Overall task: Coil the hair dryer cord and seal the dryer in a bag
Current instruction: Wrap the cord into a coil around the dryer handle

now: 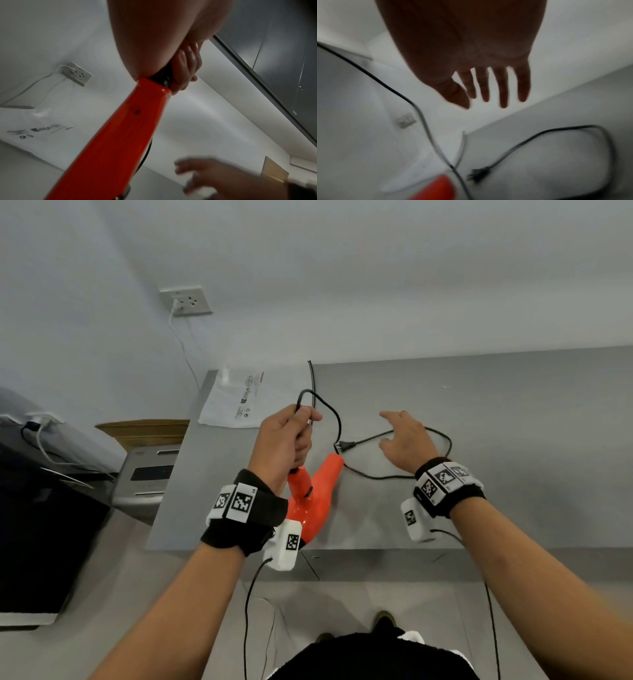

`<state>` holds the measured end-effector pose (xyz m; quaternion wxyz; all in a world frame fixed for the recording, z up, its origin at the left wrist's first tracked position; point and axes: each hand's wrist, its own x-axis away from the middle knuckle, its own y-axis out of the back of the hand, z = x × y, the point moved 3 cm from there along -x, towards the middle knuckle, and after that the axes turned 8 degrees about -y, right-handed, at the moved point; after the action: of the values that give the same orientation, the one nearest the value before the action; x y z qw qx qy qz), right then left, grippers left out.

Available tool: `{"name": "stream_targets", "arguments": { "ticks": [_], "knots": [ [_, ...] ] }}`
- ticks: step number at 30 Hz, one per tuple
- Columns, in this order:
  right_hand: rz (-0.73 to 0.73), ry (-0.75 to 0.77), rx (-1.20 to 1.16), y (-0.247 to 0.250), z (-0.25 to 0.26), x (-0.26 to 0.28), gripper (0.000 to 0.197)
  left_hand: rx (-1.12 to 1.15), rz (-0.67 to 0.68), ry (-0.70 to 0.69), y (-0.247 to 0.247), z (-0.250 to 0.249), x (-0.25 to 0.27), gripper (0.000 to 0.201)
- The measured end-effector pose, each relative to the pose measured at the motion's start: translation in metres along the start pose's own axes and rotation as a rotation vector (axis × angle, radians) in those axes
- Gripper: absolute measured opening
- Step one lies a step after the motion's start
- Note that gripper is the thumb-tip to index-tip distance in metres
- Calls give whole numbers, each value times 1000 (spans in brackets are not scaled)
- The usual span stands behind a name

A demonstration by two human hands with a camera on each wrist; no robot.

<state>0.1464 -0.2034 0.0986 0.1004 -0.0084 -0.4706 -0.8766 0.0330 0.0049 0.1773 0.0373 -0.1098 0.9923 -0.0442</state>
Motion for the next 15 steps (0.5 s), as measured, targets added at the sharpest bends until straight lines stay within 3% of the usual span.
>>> {"name": "stream_targets", "arguments": {
  "ticks": [2,5,7,10,13,15],
  "knots": [
    [48,179,-322,2,44,18,58,-2,35,2,-6,4,2,29],
    [76,306,-429,1,81,30,41,-14,60,2,-13,8,2,30],
    [117,305,-416,-7,84,32,25,-8,57,8,-15,10,2,29],
    [63,225,-440,-18,70,31,18,6,74,12,-13,11,2,28],
    [-29,190,-489,-20,61,27,44,-4,128,12,-11,7,5,31],
    [33,215,-467,-23,68,22,49,-6,171,8,-12,5,7,33]
  ]
}}
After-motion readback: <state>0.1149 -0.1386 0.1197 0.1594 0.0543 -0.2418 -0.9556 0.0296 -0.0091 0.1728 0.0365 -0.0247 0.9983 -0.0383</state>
